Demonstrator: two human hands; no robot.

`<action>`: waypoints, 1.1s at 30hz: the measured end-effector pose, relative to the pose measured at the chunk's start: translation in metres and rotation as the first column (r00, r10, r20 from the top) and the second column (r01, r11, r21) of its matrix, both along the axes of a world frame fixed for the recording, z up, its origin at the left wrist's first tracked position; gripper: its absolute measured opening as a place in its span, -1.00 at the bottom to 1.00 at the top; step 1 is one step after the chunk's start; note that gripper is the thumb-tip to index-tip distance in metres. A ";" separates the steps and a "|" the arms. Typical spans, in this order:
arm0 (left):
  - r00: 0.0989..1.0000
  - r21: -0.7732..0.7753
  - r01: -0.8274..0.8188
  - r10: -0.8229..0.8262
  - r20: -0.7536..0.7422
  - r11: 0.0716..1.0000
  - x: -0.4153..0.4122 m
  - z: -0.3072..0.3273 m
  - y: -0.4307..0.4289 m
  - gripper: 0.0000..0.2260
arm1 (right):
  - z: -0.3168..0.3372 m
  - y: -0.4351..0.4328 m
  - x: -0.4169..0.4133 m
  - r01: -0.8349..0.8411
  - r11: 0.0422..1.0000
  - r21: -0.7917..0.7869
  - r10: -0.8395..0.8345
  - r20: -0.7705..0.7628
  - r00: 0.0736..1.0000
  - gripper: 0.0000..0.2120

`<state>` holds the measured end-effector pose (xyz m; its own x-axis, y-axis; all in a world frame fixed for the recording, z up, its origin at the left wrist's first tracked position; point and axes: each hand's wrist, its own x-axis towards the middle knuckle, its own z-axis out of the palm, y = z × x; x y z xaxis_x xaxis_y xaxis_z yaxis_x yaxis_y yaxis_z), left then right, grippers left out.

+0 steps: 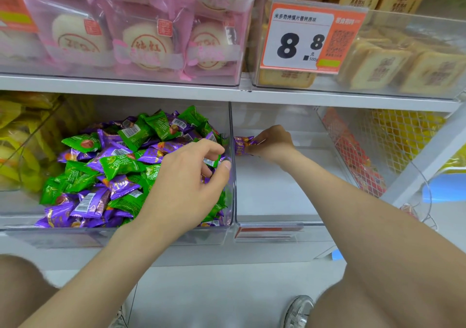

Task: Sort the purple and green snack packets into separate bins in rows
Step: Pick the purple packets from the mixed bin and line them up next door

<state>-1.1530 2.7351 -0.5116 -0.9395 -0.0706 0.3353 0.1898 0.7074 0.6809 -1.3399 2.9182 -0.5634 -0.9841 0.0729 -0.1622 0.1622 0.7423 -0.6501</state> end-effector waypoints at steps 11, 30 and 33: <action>0.984 -0.235 -0.180 0.178 -0.029 0.955 0.004 -0.005 -0.040 -0.76 | 0.024 -0.001 0.021 0.008 0.982 0.190 0.017 -0.127 0.992 -0.56; 0.960 -0.537 -0.091 0.217 0.177 0.839 -0.020 0.004 -0.068 -0.66 | 0.063 -0.085 0.147 -0.422 0.432 0.797 0.808 -0.134 0.574 -0.86; 0.963 -0.504 -0.141 0.235 0.128 0.852 -0.019 0.002 -0.067 -0.73 | 0.063 -0.087 0.147 -0.418 0.419 0.806 0.805 -0.118 0.581 -0.85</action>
